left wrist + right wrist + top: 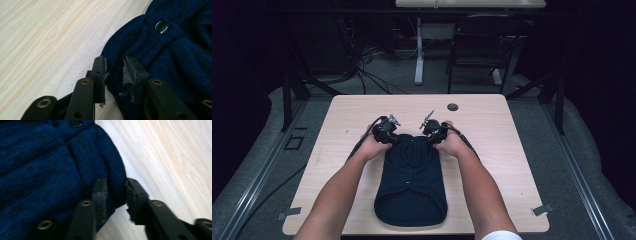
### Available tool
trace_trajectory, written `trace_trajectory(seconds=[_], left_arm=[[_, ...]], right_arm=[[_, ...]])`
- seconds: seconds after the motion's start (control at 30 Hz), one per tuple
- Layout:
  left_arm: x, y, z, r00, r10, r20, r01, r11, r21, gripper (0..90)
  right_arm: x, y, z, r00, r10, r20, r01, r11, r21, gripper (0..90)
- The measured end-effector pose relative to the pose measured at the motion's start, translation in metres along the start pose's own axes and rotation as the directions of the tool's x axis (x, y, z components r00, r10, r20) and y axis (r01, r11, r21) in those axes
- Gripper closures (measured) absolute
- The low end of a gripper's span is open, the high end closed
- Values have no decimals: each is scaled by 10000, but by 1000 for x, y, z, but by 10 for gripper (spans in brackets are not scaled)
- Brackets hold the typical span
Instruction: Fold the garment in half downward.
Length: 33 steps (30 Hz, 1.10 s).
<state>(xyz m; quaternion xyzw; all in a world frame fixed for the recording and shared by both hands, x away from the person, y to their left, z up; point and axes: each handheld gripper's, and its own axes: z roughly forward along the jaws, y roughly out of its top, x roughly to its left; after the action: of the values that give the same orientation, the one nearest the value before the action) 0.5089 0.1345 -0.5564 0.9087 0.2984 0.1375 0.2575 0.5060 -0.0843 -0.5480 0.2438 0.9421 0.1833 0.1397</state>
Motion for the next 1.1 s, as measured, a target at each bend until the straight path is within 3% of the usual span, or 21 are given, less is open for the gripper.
trace_trajectory(seconds=[0.13, 0.27, 0.53, 0.73, 0.9, 1.1], left_arm=[[0, -1, -1, 9998, -193, 74, 193, 9998, -32, 776], [0, -1, -3, 9999, -110, 40, 110, 9999, 105, 796], [-1, 2, -14, 9998, -12, -211, 8, 9998, -198, 806], [0, 15, -37, 9988, 270, -400, -295, 9975, -641, 808], [1, 23, -53, 9972, 465, -586, -512, 9954, -814, 810], [2, 40, -82, 9902, 676, -1222, -838, 9877, -1321, 811]], right_arm=[[2, 1, -2, 10000, -1, 74, 0, 9998, 219, 808], [4, 1, -5, 10000, -5, 81, 4, 10000, 100, 826], [2, 1, -23, 9995, -226, 223, 237, 9986, -474, 835], [-3, 1, -41, 9992, -44, 390, 86, 9941, -1079, 839], [-5, 4, -57, 9984, -207, 533, 273, 9916, -1264, 842], [-9, 14, -88, 9903, -440, 1316, 651, 9850, -1600, 846]])
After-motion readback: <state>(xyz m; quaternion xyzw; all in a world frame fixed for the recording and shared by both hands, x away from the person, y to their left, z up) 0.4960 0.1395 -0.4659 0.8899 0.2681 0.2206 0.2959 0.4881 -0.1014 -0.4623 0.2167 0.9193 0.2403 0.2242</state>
